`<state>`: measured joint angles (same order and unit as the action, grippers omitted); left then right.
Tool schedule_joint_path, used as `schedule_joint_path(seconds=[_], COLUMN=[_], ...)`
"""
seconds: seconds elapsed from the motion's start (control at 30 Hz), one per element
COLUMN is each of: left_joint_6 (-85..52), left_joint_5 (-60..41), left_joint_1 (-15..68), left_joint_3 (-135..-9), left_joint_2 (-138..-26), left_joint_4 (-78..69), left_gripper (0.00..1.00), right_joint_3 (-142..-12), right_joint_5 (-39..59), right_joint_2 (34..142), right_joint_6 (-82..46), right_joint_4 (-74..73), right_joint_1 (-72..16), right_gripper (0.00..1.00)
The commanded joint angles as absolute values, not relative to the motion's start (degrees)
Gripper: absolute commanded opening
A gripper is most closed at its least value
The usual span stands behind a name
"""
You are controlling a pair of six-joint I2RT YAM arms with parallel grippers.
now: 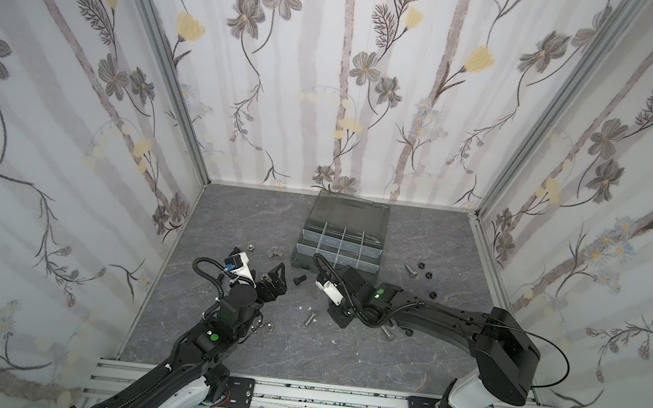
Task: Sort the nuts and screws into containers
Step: 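Carry the wing nut into a box compartment and release it with the right gripper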
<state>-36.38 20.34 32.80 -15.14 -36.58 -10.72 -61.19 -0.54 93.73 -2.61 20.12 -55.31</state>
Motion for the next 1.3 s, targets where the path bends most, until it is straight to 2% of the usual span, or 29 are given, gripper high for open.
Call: schedule_joint_path(seconds=[0.0,0.3,0.7,0.9,1.27], left_joint_6=[-35.77,-35.69,-33.94,-34.04,-34.41], left_joint_5=[19.01,18.59,18.38,17.32,16.83], left_joint_1=[32.70,32.52,32.23,32.10,32.05], left_joint_3=[-16.08,-18.72,-26.03,-27.28,-29.02], left_joint_2=[-36.06,-38.81,-50.77,-53.59,-57.64], left_joint_4=[-7.51,-2.61,3.28,4.70,6.36], left_gripper=[1.00,1.00,1.00,1.00,1.00], right_joint_3=[-64.33,-77.15,-87.58,-88.11,-80.45], right_joint_5=[0.04,-1.33,-3.02,-3.39,-0.73], right_joint_2=[95.12,104.21,113.11,115.48,113.07], right_joint_6=[-4.80,-9.76,-12.06,-13.00,-14.24], right_joint_4=[16.58,13.93,11.96,11.67,6.22], right_joint_1=[-53.53,-46.06,-38.72,-35.25,-33.08], right_gripper=[0.07,0.09,0.09,0.09,0.09])
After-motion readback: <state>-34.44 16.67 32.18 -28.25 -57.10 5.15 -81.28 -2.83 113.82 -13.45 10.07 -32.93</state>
